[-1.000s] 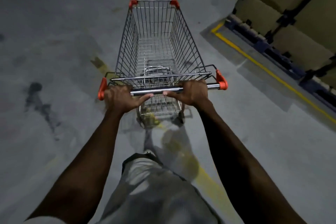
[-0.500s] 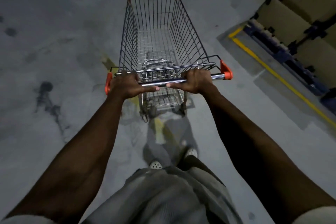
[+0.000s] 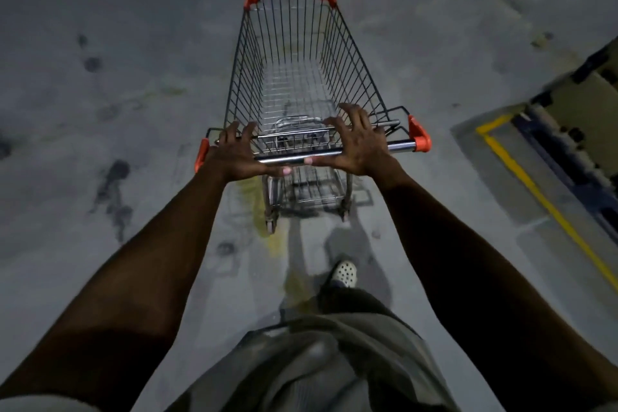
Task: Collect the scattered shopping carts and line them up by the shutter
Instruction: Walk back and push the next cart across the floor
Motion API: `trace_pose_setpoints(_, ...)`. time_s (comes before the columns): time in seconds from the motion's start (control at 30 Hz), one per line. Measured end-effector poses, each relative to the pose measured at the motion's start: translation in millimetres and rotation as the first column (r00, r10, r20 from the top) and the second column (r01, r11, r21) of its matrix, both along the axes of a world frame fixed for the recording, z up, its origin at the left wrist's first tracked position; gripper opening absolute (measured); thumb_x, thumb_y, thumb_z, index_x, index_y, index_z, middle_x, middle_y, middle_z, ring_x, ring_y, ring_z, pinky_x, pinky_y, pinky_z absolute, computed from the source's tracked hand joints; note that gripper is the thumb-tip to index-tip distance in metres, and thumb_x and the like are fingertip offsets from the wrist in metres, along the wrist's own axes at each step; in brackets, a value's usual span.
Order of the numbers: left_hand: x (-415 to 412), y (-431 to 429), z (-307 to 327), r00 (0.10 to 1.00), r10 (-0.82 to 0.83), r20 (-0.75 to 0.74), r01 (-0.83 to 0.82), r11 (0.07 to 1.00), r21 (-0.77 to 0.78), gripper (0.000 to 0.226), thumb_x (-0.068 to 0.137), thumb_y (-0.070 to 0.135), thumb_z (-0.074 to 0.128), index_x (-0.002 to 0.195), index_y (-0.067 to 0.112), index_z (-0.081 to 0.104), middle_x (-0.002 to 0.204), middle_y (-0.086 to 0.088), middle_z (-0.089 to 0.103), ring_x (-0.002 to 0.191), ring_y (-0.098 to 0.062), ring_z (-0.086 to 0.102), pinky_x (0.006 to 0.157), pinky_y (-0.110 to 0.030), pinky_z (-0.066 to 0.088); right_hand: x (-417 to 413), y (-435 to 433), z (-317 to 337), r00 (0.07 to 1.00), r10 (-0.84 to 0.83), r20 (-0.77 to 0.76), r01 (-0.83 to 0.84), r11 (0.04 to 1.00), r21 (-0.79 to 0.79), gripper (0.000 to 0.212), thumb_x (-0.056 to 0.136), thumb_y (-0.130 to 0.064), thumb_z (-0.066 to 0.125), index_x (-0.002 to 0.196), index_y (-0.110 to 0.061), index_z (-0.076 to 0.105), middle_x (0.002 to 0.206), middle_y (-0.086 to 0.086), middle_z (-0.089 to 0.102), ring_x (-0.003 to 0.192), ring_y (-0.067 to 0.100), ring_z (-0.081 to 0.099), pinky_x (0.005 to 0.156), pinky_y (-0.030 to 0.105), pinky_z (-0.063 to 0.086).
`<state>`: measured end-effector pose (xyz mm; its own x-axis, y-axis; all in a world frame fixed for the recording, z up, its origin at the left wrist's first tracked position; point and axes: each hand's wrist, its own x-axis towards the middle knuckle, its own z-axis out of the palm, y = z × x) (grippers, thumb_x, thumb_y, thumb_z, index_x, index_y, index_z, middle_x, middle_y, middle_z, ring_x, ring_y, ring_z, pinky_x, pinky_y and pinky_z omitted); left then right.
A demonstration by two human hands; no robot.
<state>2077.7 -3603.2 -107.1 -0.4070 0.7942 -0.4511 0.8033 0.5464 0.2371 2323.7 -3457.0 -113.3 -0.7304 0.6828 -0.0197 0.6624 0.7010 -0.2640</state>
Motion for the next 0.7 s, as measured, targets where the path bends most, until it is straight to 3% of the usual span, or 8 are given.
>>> trace_pose_setpoints(0.07, -9, 29, 3, 0.999, 0.031, 0.010, -0.031, 0.999, 0.007, 0.160, 0.028, 0.114, 0.040, 0.161, 0.039, -0.007, 0.171, -0.007, -0.010, 0.158, -0.031, -0.005, 0.122, -0.066, 0.003, -16, 39, -3, 0.999, 0.016, 0.033, -0.018, 0.999, 0.040, 0.122, 0.058, -0.110, 0.027, 0.148, -0.029, 0.043, 0.162, 0.009, 0.026, 0.149, 0.031, 0.023, 0.103, 0.076, 0.037)
trace_pose_setpoints(0.2, -23, 81, 6, 0.994, 0.109, -0.024, -0.108, 0.993, 0.056, 0.134, 0.056, 0.107, 0.042, 0.162, 0.037, -0.001, 0.172, -0.009, 0.000, 0.158, -0.029, 0.002, 0.121, -0.064, 0.001, -46, 111, -9, 0.996, 0.084, 0.032, -0.087, 0.990, 0.115, 0.114, 0.061, -0.109, 0.030, 0.138, -0.027, 0.050, 0.146, 0.011, 0.041, 0.135, 0.029, 0.038, 0.100, 0.066, 0.044)
trace_pose_setpoints(0.33, -39, 129, 4, 0.980, 0.186, -0.075, -0.176, 0.977, 0.123, 0.125, 0.061, 0.106, 0.039, 0.161, 0.039, 0.008, 0.171, -0.006, 0.007, 0.157, -0.028, 0.010, 0.120, -0.063, 0.008, -78, 173, -8, 0.989, 0.149, 0.001, -0.148, 0.980, 0.131, 0.107, 0.063, -0.108, 0.031, 0.121, -0.021, 0.055, 0.122, 0.010, 0.052, 0.115, 0.028, 0.048, 0.092, 0.053, 0.052)
trace_pose_setpoints(0.43, -62, 169, 0, 0.972, 0.226, -0.057, -0.213, 0.961, 0.178, 0.120, 0.064, 0.101, 0.047, 0.160, 0.037, 0.015, 0.168, -0.010, 0.014, 0.155, -0.032, 0.012, 0.120, -0.062, 0.019, -110, 220, -3, 0.975, 0.206, 0.083, -0.212, 0.975, 0.069, 0.102, 0.067, -0.106, 0.033, 0.115, -0.020, 0.061, 0.114, 0.011, 0.068, 0.106, 0.029, 0.064, 0.088, 0.044, 0.055)
trace_pose_setpoints(0.47, -73, 182, -2, 0.969, 0.238, -0.063, -0.223, 0.957, 0.187, 0.121, 0.061, 0.104, 0.045, 0.159, 0.038, 0.018, 0.165, -0.011, 0.017, 0.153, -0.033, 0.015, 0.120, -0.063, 0.021, -122, 236, -4, 0.966, 0.221, 0.136, -0.233, 0.969, 0.079, 0.100, 0.068, -0.106, 0.031, 0.107, -0.020, 0.066, 0.101, 0.008, 0.073, 0.095, 0.027, 0.069, 0.083, 0.040, 0.055)
trace_pose_setpoints(0.57, -108, 225, -5, 0.951, 0.259, -0.171, -0.222, 0.953, 0.208, 0.118, 0.058, 0.108, 0.036, 0.148, 0.032, 0.035, 0.151, -0.012, 0.033, 0.143, -0.033, 0.029, 0.116, -0.059, 0.027, -163, 286, -7, 0.932, 0.251, 0.262, -0.286, 0.952, 0.106, 0.101, 0.068, -0.107, 0.020, 0.064, -0.017, 0.063, 0.052, -0.002, 0.058, 0.051, 0.015, 0.060, 0.066, 0.027, 0.053)
trace_pose_setpoints(0.63, -129, 257, -1, 0.939, 0.249, -0.239, -0.191, 0.951, 0.244, 0.113, 0.061, 0.108, 0.034, 0.137, 0.024, 0.046, 0.140, -0.012, 0.041, 0.135, -0.032, 0.035, 0.112, -0.057, 0.030, -192, 321, -6, 0.935, 0.245, 0.257, -0.273, 0.959, 0.078, 0.090, 0.068, -0.107, 0.024, 0.050, -0.021, 0.045, 0.043, -0.005, 0.043, 0.040, 0.012, 0.046, 0.062, 0.026, 0.051)
trace_pose_setpoints(0.7, -153, 294, 6, 0.949, 0.223, -0.221, -0.185, 0.966, 0.183, 0.103, 0.067, 0.103, 0.035, 0.122, 0.020, 0.060, 0.133, -0.011, 0.052, 0.131, -0.031, 0.043, 0.113, -0.057, 0.027, -221, 356, -4, 0.931, 0.260, 0.255, -0.283, 0.958, 0.055, 0.087, 0.066, -0.107, 0.024, 0.050, -0.023, 0.039, 0.042, -0.005, 0.040, 0.039, 0.012, 0.043, 0.062, 0.025, 0.050)
